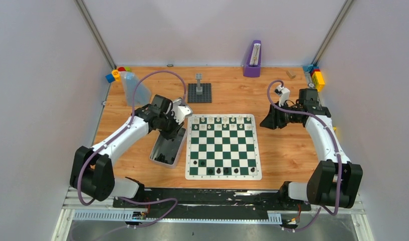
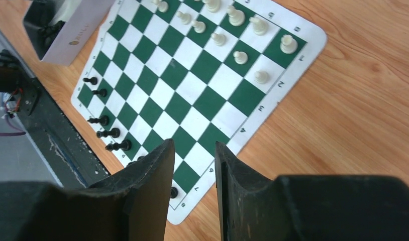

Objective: Set up the chess pieces on the board
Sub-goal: Pick up the chess piece from the storage box, then place the chess piece on the chessboard.

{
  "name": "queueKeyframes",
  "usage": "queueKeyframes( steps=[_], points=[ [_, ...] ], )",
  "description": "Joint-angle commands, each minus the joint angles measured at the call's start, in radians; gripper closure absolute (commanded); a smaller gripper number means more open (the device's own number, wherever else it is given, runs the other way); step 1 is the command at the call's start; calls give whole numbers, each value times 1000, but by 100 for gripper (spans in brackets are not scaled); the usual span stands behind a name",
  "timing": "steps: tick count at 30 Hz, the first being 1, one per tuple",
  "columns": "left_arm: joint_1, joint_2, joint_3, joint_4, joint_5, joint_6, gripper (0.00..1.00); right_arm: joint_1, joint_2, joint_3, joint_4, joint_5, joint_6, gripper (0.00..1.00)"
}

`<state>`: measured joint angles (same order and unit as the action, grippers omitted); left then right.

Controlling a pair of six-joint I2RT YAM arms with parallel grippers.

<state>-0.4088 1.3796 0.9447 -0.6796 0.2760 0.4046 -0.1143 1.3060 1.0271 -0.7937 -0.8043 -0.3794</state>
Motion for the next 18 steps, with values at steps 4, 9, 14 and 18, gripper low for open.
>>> queueKeyframes(
  steps=[4, 9, 14, 18],
  points=[
    [7, -25, 256, -82, 297, -130, 88, 142, -37, 48, 80, -167, -7, 60],
    [7, 142, 458, -131, 541, -283, 89, 316, -65, 47, 205, -100, 18, 54],
    [6, 255, 507, 76, 780, -544, 90, 356, 0, 77, 287, -253, 90, 53],
    [5, 261, 424, 475, 799, -844, 90, 356, 83, 117, 343, -375, 203, 51]
  ],
)
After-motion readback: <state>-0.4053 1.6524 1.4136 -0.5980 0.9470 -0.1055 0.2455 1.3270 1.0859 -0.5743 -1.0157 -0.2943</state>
